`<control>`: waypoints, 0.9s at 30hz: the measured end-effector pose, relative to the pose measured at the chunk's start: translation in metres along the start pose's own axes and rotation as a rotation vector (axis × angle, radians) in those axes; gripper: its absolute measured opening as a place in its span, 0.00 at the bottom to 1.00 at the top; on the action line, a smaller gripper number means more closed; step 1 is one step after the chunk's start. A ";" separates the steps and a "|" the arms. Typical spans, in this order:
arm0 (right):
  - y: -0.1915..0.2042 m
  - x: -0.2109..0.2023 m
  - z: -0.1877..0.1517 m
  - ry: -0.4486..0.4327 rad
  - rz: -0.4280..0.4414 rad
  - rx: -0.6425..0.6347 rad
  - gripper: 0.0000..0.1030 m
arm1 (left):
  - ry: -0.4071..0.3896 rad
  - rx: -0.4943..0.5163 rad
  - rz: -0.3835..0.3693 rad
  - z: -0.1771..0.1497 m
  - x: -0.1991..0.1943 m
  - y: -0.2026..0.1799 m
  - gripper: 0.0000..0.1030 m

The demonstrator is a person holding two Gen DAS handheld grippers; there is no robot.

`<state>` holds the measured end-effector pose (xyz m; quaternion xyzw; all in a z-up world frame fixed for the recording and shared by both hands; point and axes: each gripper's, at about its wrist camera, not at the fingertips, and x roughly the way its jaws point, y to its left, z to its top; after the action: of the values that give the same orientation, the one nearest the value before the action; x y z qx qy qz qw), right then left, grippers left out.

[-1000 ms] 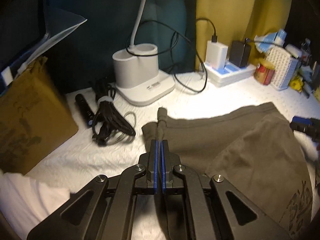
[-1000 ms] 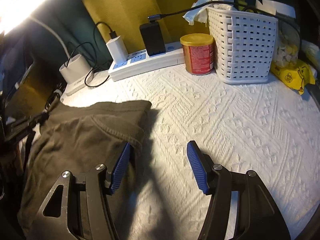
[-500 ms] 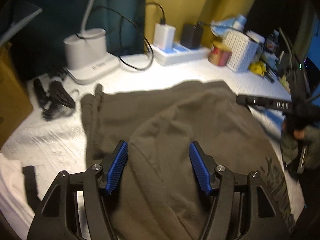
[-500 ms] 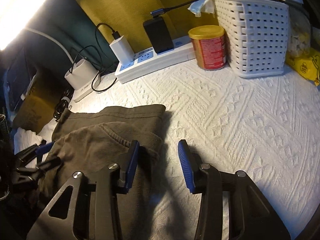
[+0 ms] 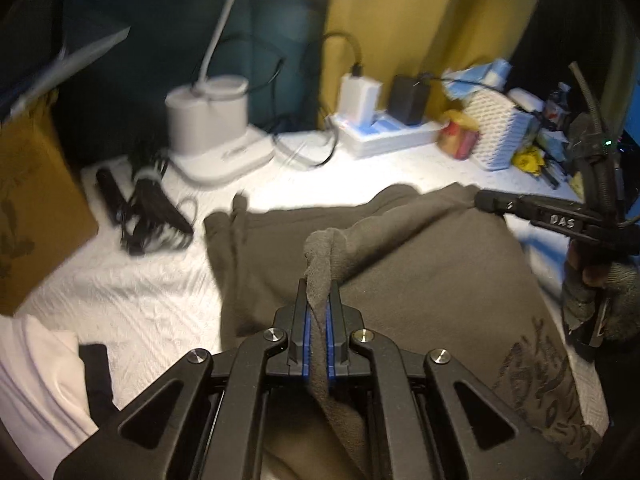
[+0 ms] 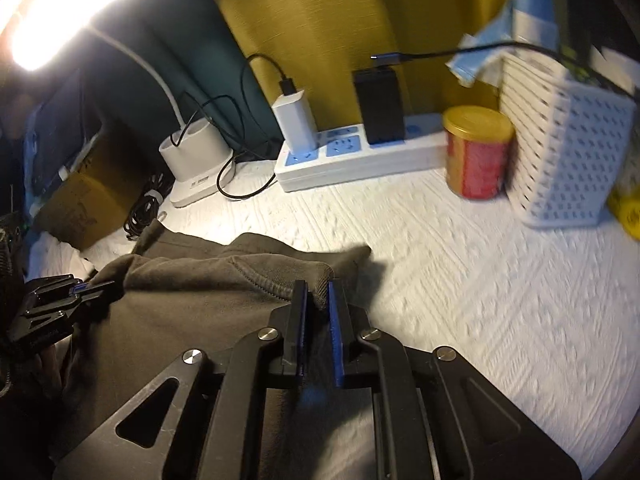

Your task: Fold small clothes

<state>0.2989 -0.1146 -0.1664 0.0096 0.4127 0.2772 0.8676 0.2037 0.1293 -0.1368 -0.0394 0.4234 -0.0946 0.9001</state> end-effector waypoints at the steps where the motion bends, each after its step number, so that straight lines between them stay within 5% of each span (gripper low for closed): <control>1: 0.004 0.007 0.001 0.010 -0.015 -0.020 0.11 | 0.019 -0.017 0.000 -0.003 0.005 0.003 0.04; 6: 0.015 0.015 -0.002 0.017 -0.079 -0.077 0.11 | 0.041 -0.070 0.028 -0.011 0.004 0.007 0.08; 13: 0.020 0.006 -0.008 0.022 -0.132 -0.103 0.17 | 0.009 -0.091 0.081 -0.020 -0.017 0.003 0.44; 16: 0.023 -0.003 -0.013 0.017 -0.143 -0.117 0.21 | -0.010 -0.094 0.082 -0.024 -0.029 0.000 0.45; 19: 0.025 -0.014 -0.020 0.018 -0.136 -0.120 0.35 | -0.019 -0.090 0.080 -0.029 -0.040 -0.005 0.45; 27: 0.039 -0.047 -0.048 0.017 -0.134 -0.123 0.36 | -0.042 -0.087 0.068 -0.048 -0.066 -0.022 0.46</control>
<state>0.2226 -0.1146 -0.1551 -0.0737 0.4020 0.2436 0.8795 0.1222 0.1220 -0.1145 -0.0661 0.4090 -0.0448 0.9090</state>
